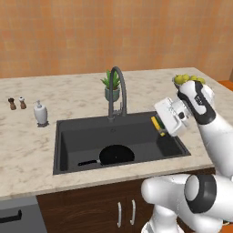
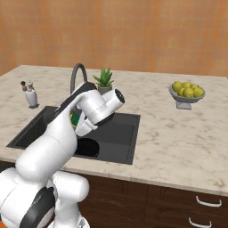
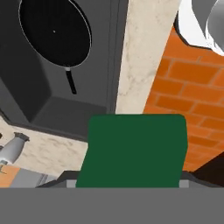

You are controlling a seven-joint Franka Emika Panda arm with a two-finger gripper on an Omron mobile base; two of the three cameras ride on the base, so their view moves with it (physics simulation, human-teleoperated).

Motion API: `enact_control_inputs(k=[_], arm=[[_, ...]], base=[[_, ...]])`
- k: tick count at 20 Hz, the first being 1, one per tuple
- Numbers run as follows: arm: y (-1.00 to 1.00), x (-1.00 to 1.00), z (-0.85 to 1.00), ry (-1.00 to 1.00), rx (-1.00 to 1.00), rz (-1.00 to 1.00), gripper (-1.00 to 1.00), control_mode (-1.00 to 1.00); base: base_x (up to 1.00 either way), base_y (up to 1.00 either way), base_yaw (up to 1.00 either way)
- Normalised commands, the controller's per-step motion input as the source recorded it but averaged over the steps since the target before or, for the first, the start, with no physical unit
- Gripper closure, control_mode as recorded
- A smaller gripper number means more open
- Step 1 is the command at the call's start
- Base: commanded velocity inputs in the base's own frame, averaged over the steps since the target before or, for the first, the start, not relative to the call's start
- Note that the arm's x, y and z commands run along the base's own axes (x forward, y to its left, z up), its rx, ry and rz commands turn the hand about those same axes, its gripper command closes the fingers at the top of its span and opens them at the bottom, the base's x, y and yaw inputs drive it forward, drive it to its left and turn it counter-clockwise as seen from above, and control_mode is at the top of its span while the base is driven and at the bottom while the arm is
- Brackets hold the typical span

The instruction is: Pick the pan and sponge and place them into the sink. Then turn on the water.

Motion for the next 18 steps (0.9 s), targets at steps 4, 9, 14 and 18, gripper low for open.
enact_control_inputs(k=[4, 9, 14, 18], arm=[[-0.02, 0.68, -0.58, 0.05, -0.01, 0.0, 1.0, -1.0], [0.0, 0.75, -0.66, 0.13, -0.02, 0.0, 1.0, -1.0], [0.02, 0.3, -0.54, 0.1, 0.0, 0.03, 1.0, -1.0], [0.26, 0.12, -0.49, 0.08, 0.0, 0.01, 1.0, -1.0]], base=[[0.0, 0.0, 0.0], [0.0, 0.0, 0.0], [0.0, 0.0, 0.0], [0.0, 0.0, 0.0]])
